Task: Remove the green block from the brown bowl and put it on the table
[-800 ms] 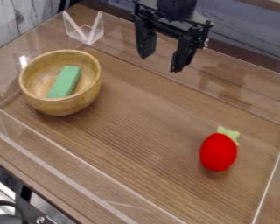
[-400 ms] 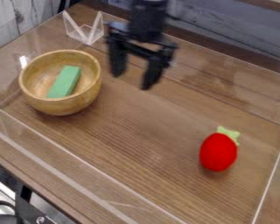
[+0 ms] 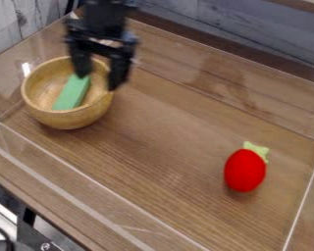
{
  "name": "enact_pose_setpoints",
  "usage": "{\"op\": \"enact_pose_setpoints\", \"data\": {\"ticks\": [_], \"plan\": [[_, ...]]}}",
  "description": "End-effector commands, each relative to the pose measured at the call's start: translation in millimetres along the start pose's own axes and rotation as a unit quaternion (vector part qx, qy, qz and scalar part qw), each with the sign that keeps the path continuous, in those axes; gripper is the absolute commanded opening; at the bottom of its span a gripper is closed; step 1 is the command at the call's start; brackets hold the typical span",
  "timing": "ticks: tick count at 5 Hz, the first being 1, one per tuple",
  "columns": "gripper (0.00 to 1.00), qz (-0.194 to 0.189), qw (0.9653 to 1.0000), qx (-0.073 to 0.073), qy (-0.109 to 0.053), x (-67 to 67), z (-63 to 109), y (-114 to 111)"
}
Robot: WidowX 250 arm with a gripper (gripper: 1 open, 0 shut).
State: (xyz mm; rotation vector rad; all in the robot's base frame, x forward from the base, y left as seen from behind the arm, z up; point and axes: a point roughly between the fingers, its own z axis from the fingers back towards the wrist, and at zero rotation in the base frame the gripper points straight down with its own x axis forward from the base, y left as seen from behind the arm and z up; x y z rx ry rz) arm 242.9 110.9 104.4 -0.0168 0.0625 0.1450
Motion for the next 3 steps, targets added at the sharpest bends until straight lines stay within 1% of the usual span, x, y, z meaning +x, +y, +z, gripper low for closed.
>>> {"op": "enact_pose_setpoints", "data": {"ticks": [1, 2, 3], "plan": [[1.00, 0.008, 0.9993, 0.007, -0.036, 4.1, 7.1, 25.5], [1.00, 0.034, 0.9986, 0.008, -0.040, 13.4, -4.9, 35.1], [1.00, 0.045, 0.9981, 0.008, -0.041, 20.4, -12.3, 38.7]]}}
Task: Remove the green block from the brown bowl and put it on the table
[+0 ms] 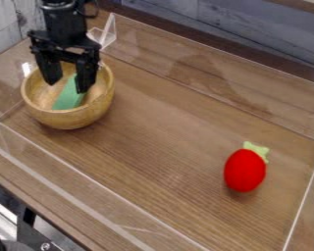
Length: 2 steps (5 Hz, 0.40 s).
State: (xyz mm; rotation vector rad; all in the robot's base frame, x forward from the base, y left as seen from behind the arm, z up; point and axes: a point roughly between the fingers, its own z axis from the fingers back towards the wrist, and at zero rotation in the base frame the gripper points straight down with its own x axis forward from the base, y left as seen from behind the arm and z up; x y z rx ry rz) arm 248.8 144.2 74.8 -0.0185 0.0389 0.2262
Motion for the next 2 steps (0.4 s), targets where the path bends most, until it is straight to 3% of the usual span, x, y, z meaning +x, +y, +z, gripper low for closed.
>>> {"op": "enact_pose_setpoints", "data": {"ticks": [1, 2], "plan": [[1.00, 0.014, 0.9994, 0.011, -0.028, 15.0, 9.3, 7.4], [1.00, 0.020, 0.9994, 0.013, -0.025, 21.4, 2.9, 9.0]]}}
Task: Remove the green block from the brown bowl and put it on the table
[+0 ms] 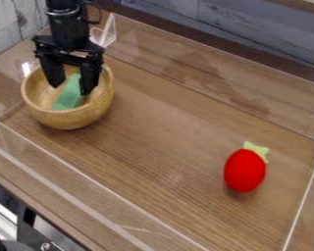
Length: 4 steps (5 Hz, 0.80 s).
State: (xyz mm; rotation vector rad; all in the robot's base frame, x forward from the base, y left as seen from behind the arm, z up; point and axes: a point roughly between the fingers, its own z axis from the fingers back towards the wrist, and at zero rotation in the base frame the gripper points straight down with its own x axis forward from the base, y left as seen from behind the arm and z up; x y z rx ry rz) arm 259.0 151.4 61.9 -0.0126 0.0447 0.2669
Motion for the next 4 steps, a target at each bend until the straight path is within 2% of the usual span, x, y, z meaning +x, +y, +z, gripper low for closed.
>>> {"op": "enact_pose_setpoints", "data": {"ticks": [1, 4], "plan": [[1.00, 0.005, 0.9996, 0.010, -0.026, 15.7, 9.1, 4.8], [1.00, 0.012, 0.9996, 0.005, -0.024, 31.5, -7.0, 9.3]]}}
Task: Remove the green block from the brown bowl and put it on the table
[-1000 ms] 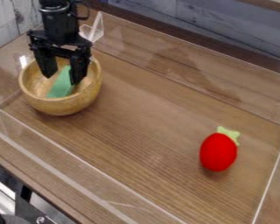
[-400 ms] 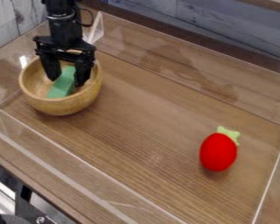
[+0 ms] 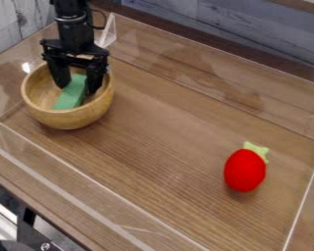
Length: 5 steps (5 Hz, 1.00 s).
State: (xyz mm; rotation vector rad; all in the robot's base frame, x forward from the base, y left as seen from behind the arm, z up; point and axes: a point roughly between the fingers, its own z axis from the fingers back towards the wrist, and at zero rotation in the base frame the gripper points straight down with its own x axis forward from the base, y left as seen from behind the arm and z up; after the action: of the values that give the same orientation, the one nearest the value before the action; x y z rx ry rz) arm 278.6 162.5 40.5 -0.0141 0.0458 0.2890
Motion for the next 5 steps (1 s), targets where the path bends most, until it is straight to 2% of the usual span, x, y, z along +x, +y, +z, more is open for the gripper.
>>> {"op": "enact_pose_setpoints", "data": {"ticks": [1, 5], "plan": [[1.00, 0.004, 0.9997, 0.004, -0.024, 13.9, 7.7, 5.9], [1.00, 0.016, 0.9997, -0.006, -0.016, 24.7, -6.0, 18.6]]}}
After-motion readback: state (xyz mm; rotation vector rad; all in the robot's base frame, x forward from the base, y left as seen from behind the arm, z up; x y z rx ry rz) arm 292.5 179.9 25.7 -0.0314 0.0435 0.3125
